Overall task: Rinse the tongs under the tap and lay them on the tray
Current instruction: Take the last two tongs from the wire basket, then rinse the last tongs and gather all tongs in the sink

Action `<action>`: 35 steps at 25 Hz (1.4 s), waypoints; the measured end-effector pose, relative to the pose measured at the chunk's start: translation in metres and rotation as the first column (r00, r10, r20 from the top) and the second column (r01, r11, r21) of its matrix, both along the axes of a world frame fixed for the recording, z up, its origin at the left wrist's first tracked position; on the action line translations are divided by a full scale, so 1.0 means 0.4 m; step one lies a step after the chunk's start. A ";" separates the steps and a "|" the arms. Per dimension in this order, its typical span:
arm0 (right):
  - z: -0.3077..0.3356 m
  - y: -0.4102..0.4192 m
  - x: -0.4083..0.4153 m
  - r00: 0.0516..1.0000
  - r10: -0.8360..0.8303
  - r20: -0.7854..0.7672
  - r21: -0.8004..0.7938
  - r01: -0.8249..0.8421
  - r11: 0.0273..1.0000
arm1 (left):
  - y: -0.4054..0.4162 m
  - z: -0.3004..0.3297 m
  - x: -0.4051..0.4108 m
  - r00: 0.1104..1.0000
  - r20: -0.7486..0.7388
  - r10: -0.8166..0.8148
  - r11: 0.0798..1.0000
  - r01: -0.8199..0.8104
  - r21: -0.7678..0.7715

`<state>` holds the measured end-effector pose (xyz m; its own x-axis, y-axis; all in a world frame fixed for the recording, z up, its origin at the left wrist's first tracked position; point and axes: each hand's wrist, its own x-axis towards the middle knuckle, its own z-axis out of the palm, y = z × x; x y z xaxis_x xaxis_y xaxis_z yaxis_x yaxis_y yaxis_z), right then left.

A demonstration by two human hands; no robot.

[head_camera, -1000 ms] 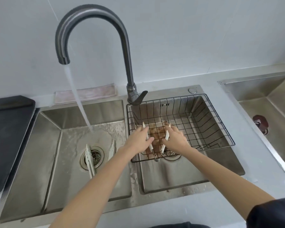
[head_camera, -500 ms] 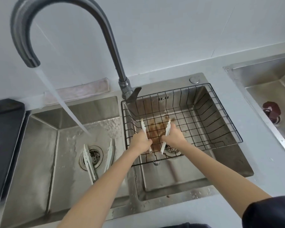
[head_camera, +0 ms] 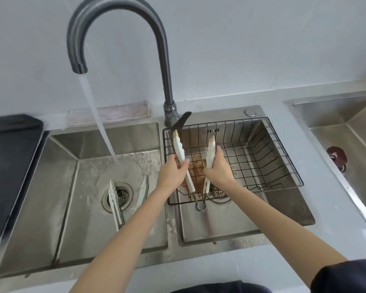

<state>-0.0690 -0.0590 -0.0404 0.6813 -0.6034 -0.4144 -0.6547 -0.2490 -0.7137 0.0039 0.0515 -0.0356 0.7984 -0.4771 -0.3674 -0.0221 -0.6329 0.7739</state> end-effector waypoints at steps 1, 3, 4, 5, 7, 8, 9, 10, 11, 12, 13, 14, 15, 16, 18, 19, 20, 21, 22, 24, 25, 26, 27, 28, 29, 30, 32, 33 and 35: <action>0.008 0.012 0.004 1.000 -0.007 0.021 0.009 0.007 1.000 | 0.019 0.004 0.002 1.000 -0.019 0.024 0.999 -0.025 -0.032; 0.022 0.040 0.009 0.997 -0.037 0.070 0.046 0.034 0.998 | 0.061 0.014 0.005 0.992 -0.092 0.082 0.989 -0.093 -0.115; 0.028 0.055 0.014 0.994 -0.059 0.096 0.074 0.052 0.996 | 0.083 0.018 0.007 0.989 -0.108 0.104 0.983 -0.118 -0.140; 0.032 0.074 0.022 0.990 -0.079 0.117 0.102 0.067 0.993 | 0.110 0.018 0.010 0.987 -0.109 0.119 0.979 -0.135 -0.156; 0.033 0.109 0.043 0.984 -0.101 0.144 0.132 0.082 0.988 | 0.161 0.019 0.017 0.980 -0.129 0.150 0.967 -0.173 -0.185; 0.031 0.127 0.057 0.982 -0.109 0.152 0.143 0.087 0.986 | 0.187 0.019 0.024 0.975 -0.149 0.165 0.962 -0.193 -0.196; 0.027 0.144 0.074 0.982 -0.114 0.153 0.158 0.090 0.983 | 0.213 0.017 0.032 0.970 -0.163 0.179 0.956 -0.210 -0.204; 0.025 0.168 0.093 0.982 -0.112 0.149 0.173 0.086 0.981 | 0.242 0.016 0.044 0.966 -0.172 0.192 0.952 -0.226 -0.207; 0.022 0.191 0.113 0.984 -0.105 0.143 0.185 0.078 0.980 | 0.269 0.015 0.056 0.963 -0.178 0.202 0.949 -0.238 -0.208; 0.019 0.215 0.133 0.986 -0.092 0.137 0.190 0.065 0.980 | 0.295 0.015 0.071 0.961 -0.178 0.210 0.947 -0.245 -0.205; 0.015 0.239 0.154 0.989 -0.072 0.132 0.194 0.045 0.980 | 0.321 0.012 0.086 0.961 -0.174 0.216 0.947 -0.250 -0.201; 0.011 0.262 0.172 0.991 -0.050 0.125 0.200 0.024 0.979 | 0.346 0.010 0.101 0.962 -0.164 0.218 0.949 -0.248 -0.193; 0.002 0.285 0.195 0.992 -0.035 0.117 0.215 0.009 0.977 | 0.372 0.007 0.118 0.964 -0.155 0.218 0.951 -0.245 -0.188; -0.006 0.304 0.216 0.993 -0.031 0.110 0.234 0.004 0.972 | 0.394 0.003 0.134 0.963 -0.154 0.222 0.951 -0.248 -0.184; -0.029 0.339 0.257 0.995 -0.045 0.093 0.281 0.017 0.960 | 0.434 -0.009 0.167 0.957 -0.167 0.236 0.947 -0.265 -0.180; -0.041 0.352 0.277 0.994 -0.065 0.085 0.317 0.035 0.948 | 0.451 -0.014 0.181 0.955 -0.174 0.238 0.946 -0.269 -0.179; -0.053 0.367 0.299 0.993 -0.089 0.076 0.362 0.056 0.931 | 0.468 -0.020 0.199 0.954 -0.180 0.238 0.947 -0.269 -0.175; -0.065 0.379 0.319 0.992 -0.112 0.063 0.404 0.077 0.912 | 0.483 -0.026 0.215 0.955 -0.181 0.235 0.949 -0.266 -0.171; -0.075 0.389 0.338 0.990 -0.134 0.051 0.445 0.098 0.890 | 0.495 -0.032 0.231 0.956 -0.182 0.232 0.950 -0.262 -0.170; -0.090 0.407 0.376 0.980 -0.197 0.032 0.537 0.150 0.830 | 0.518 -0.040 0.266 0.956 -0.190 0.222 0.952 -0.255 -0.171; -0.093 0.416 0.394 0.974 -0.225 0.026 0.576 0.169 0.800 | 0.527 -0.043 0.284 0.955 -0.196 0.221 0.952 -0.256 -0.171; -0.094 0.425 0.409 0.971 -0.238 0.022 0.602 0.177 0.778 | 0.535 -0.046 0.302 0.955 -0.196 0.221 0.952 -0.255 -0.171; -0.096 0.432 0.424 0.971 -0.237 0.019 0.616 0.175 0.768 | 0.541 -0.048 0.318 0.957 -0.192 0.220 0.952 -0.253 -0.173; -0.097 0.439 0.438 0.972 -0.236 0.017 0.628 0.173 0.759 | 0.546 -0.050 0.333 0.957 -0.190 0.218 0.952 -0.252 -0.176; -0.100 0.443 0.452 0.971 -0.238 0.017 0.635 0.173 0.753 | 0.548 -0.052 0.346 0.957 -0.191 0.218 0.951 -0.253 -0.178; -0.103 0.446 0.466 0.971 -0.240 0.015 0.638 0.175 0.750 | 0.550 -0.057 0.358 0.956 -0.195 0.221 0.950 -0.257 -0.179; -0.108 0.450 0.489 0.973 -0.231 -0.004 0.630 0.182 0.755 | 0.551 -0.064 0.376 0.954 -0.193 0.231 0.948 -0.265 -0.177; -0.111 0.452 0.498 0.974 -0.226 -0.021 0.626 0.189 0.756 | 0.553 -0.068 0.383 0.953 -0.191 0.234 0.948 -0.268 -0.175; -0.118 0.460 0.506 0.974 -0.219 -0.056 0.631 0.204 0.748 | 0.557 -0.075 0.392 0.950 -0.195 0.244 0.946 -0.278 -0.168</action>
<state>0.1336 0.1251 -0.0878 0.5803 -0.3412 -0.7394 -0.6200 0.4036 -0.6728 0.1607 0.2743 -0.0656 0.8380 -0.3352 -0.4306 0.2659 -0.4382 0.8587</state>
